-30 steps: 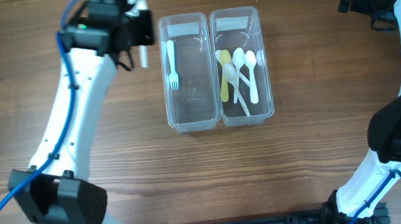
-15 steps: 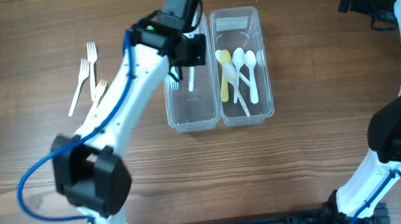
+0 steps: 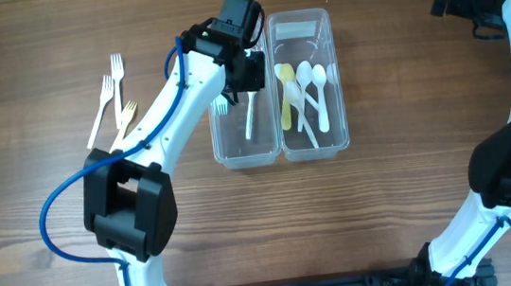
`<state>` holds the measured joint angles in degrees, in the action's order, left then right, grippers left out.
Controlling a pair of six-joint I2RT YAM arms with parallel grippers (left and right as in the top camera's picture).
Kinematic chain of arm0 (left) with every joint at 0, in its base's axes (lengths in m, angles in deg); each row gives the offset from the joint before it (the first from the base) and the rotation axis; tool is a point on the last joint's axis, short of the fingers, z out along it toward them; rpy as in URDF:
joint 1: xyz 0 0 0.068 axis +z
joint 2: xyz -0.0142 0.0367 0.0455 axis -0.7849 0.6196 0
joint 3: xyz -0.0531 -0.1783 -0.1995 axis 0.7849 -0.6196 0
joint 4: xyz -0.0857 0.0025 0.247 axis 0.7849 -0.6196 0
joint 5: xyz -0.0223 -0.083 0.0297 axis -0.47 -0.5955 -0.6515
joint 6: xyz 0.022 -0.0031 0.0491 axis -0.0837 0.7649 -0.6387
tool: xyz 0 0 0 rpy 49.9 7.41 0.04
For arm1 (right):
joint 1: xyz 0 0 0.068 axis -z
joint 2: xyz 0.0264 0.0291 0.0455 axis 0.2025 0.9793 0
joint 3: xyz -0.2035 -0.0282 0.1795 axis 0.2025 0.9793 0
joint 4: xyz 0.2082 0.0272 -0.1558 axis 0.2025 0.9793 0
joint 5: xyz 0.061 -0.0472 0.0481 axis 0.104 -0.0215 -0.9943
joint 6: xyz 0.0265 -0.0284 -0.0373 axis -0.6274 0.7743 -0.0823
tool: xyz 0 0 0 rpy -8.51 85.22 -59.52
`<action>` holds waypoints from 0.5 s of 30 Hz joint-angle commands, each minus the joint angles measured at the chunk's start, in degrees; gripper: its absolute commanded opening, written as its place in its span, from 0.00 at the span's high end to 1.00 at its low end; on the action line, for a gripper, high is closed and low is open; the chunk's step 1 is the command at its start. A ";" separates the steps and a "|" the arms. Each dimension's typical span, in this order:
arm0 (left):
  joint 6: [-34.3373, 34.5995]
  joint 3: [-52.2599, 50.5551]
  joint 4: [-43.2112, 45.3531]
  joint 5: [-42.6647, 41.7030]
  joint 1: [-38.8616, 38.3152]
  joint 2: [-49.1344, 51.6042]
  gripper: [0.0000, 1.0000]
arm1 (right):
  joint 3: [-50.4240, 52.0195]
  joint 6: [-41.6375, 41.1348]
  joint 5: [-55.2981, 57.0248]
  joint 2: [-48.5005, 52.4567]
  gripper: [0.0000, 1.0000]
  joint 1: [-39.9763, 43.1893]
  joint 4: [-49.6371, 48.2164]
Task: Pack container
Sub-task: 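Carry the white fork and release it into the left container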
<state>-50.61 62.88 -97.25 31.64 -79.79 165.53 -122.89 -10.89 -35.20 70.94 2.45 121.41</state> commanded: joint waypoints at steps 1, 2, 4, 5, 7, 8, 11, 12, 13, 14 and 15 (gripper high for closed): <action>0.28 0.28 -0.04 -0.44 2.84 -2.95 0.60 | -0.81 0.33 0.76 -0.37 0.00 -0.28 -0.20; 0.28 0.28 -0.22 -0.42 3.72 -3.78 0.58 | -0.81 0.31 0.76 -0.37 0.00 -0.28 -0.20; 0.26 0.28 -0.66 -0.09 5.86 -5.77 0.58 | -0.81 0.31 0.76 -0.37 0.00 -0.28 -0.17; 0.26 0.28 -0.90 0.68 7.17 -6.86 0.57 | -0.81 0.31 0.76 -0.37 0.00 -0.28 -0.17; 0.26 0.28 -1.60 2.47 9.88 -8.79 0.59 | -0.81 0.31 0.76 -0.37 0.00 -0.28 -0.17; 0.24 0.28 -2.08 2.99 11.37 -9.66 0.61 | -0.81 0.33 0.76 -0.37 0.00 -0.28 -0.17; -0.15 0.28 -4.17 3.32 15.37 -11.23 0.62 | -0.81 0.31 0.76 -0.37 0.00 -0.28 -0.20; -0.17 0.28 -5.62 3.65 17.16 -11.54 0.61 | -0.81 0.31 0.76 -0.37 0.00 -0.28 -0.17; -0.20 0.28 -6.93 3.96 18.47 -11.56 0.59 | -0.81 0.31 0.76 -0.37 0.00 -0.28 -0.20; -0.37 0.28 -8.41 4.15 19.74 -11.56 0.58 | -0.81 0.31 0.76 -0.37 0.00 -0.28 -0.20; -1.49 0.26 -9.79 4.09 21.00 -11.52 0.58 | -0.81 0.31 0.74 -0.37 0.00 -0.28 -0.20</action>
<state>-50.69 62.93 -103.58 34.20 -62.98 154.91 -122.89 -10.89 -35.20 70.94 2.45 121.41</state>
